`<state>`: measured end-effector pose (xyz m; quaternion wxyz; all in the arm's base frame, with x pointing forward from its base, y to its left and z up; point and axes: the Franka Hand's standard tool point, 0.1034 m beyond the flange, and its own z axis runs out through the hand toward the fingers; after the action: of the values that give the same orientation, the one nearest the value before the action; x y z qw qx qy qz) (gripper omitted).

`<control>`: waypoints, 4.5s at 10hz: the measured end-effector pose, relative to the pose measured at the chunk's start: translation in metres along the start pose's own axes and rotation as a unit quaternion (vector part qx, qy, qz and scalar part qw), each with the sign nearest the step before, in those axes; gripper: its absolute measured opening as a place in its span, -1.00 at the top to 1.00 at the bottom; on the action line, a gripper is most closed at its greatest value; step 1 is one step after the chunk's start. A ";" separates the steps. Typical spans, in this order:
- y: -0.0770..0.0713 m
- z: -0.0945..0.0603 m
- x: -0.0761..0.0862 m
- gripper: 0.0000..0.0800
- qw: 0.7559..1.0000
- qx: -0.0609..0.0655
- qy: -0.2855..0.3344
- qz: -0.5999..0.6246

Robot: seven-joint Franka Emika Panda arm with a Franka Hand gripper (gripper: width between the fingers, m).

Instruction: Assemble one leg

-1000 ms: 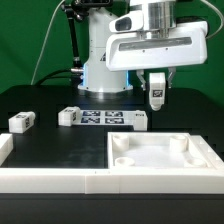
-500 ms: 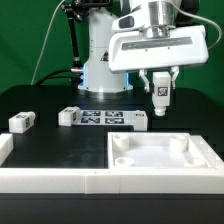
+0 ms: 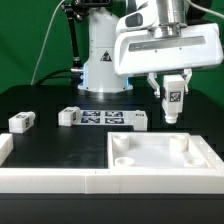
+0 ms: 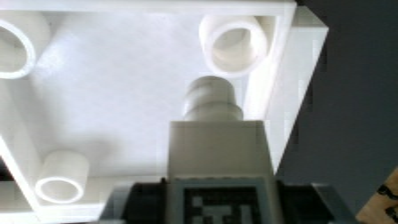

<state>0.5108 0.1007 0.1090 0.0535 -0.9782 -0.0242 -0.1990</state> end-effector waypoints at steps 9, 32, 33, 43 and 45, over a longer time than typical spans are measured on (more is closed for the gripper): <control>-0.020 0.031 0.062 0.28 1.000 0.020 0.018 -0.013; 0.000 0.083 0.075 0.28 0.995 0.006 0.076 -0.059; 0.000 0.083 0.075 0.28 0.995 0.005 0.081 -0.059; 0.000 0.076 0.080 -0.62 0.995 0.006 0.079 -0.059; -0.001 0.067 0.088 -0.62 0.996 0.007 0.075 -0.058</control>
Offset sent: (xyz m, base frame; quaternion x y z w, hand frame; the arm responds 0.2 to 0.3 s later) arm 0.0263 -0.0036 -0.0040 -0.0260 0.0220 -0.0684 0.9971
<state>0.6178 0.1113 0.0829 0.0507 -0.9571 -0.0778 -0.2743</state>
